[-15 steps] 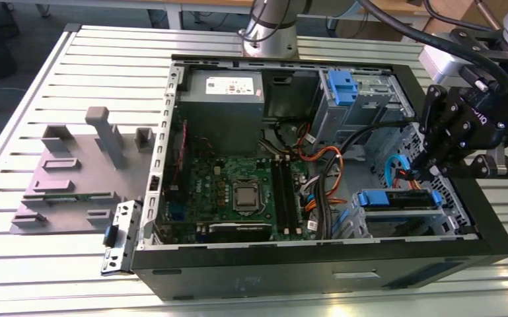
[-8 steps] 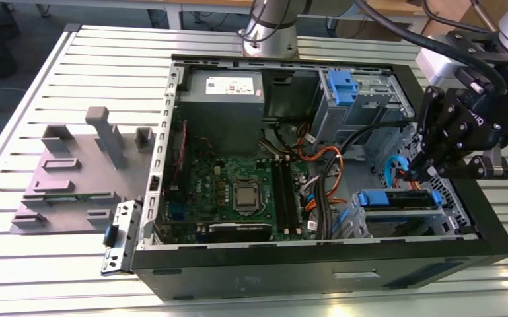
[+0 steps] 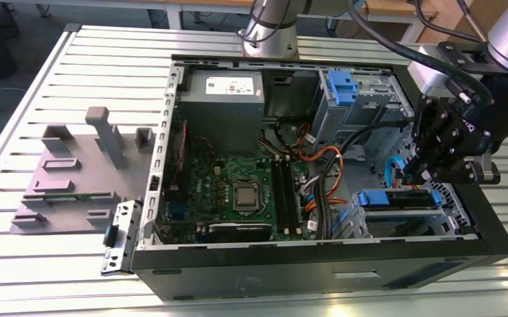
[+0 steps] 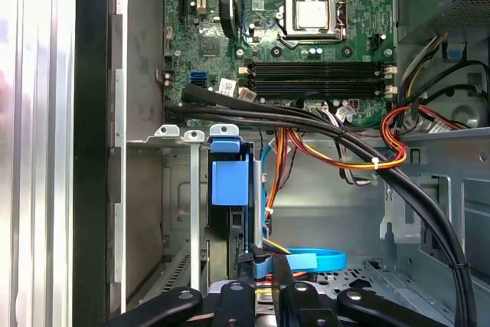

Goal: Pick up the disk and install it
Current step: 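Insert the second disk wire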

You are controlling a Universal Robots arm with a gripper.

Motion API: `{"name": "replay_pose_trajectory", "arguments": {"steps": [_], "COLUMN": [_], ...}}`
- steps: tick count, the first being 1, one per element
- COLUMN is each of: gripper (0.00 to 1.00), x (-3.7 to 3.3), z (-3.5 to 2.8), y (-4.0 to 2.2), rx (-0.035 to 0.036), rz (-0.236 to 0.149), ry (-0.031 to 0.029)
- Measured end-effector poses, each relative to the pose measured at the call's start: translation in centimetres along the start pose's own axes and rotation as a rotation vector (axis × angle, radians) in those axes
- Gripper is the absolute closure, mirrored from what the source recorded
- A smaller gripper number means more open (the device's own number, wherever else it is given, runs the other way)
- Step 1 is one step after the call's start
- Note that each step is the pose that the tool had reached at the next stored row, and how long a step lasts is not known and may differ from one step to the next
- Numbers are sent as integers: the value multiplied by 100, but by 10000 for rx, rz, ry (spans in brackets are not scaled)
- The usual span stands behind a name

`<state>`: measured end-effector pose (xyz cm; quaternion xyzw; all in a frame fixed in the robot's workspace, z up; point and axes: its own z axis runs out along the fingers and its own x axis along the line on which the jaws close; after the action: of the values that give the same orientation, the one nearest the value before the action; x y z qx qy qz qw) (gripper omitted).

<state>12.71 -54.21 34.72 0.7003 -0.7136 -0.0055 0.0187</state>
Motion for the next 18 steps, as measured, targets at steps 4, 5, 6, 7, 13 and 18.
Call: {"name": "replay_pose_trajectory", "arguments": {"steps": [4, 5, 6, 7, 13, 18], "gripper": [76, 76, 76, 77, 84, 84], "x": [0, 0, 0, 0, 0, 13], "z": [1, 1, 1, 1, 1, 3], "y": [0, 0, 0, 0, 0, 1], "rx": [0, 0, 0, 0, 0, 0], "rz": [0, 0, 0, -1, 0, 0], "ry": [-1, -2, -2, -1, -1, -3]}}
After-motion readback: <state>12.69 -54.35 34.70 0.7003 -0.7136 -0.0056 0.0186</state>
